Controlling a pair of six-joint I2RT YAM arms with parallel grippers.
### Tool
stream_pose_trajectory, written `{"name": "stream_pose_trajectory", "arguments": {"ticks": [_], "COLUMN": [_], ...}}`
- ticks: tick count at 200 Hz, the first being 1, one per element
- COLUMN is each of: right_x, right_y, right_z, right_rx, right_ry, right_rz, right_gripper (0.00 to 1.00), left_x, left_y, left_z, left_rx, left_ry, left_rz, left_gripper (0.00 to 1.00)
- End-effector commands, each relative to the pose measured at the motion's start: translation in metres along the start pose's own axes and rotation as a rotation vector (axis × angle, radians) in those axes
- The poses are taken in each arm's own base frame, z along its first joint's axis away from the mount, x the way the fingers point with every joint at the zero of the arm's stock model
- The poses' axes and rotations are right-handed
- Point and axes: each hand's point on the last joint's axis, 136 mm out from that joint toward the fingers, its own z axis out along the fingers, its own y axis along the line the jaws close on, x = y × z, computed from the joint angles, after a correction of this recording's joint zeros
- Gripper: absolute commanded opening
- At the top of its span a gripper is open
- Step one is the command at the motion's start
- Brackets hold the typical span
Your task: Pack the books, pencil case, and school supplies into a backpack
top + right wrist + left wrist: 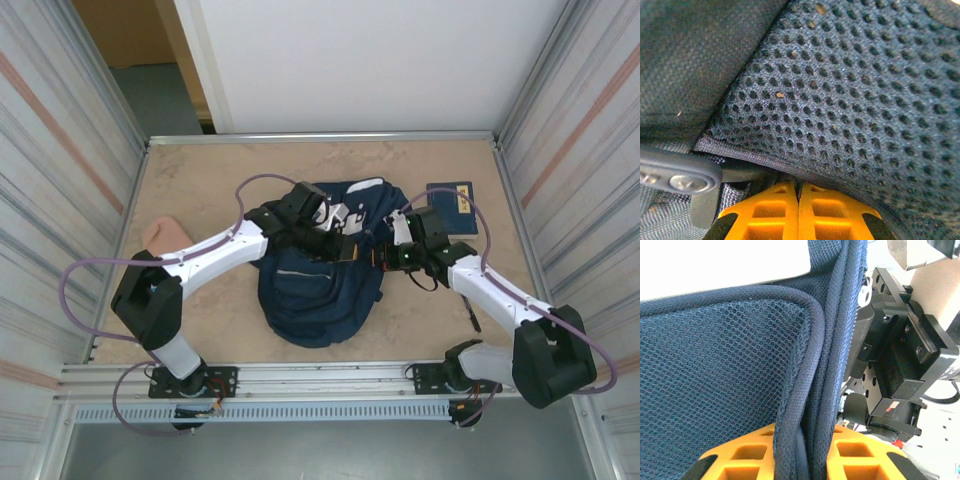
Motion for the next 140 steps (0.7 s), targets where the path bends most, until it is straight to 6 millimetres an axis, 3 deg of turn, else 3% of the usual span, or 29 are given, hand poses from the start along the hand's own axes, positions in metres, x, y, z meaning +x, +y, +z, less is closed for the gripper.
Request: {"name": "stream_pose_trajectory", "arguments": {"ticks": [1,39,91,140], "right_x": [-0.002,0.01,0.032,0.021], "right_y": [0.01,0.041,0.07,0.107], "right_z": [-0.011,-0.039,-0.038,-0.041], "right_rx": [-0.045,-0.14,-0.2,-0.26], "right_ry": [-0.056,-0.124,-0.118,-0.167], "right_rz": [-0.086,-0.227,-0.276,-0.31], "right_gripper": [0.0,0.0,0.0,0.0], "left_x": [-0.007,-0.03,-0.063,-0.094], "left_y": [-0.033,-0.014,0.005,0.011], "left_z": [-0.029,-0.021,0.006,0.039], "left_rx": [0.104,0.065,0.003,0.009], "left_ry": [-0.045,-0.074,-0.115,-0.135], "left_rz": [0.08,0.039,-0.044,-0.059], "left_gripper": [0.0,0.0,0.0,0.0]}}
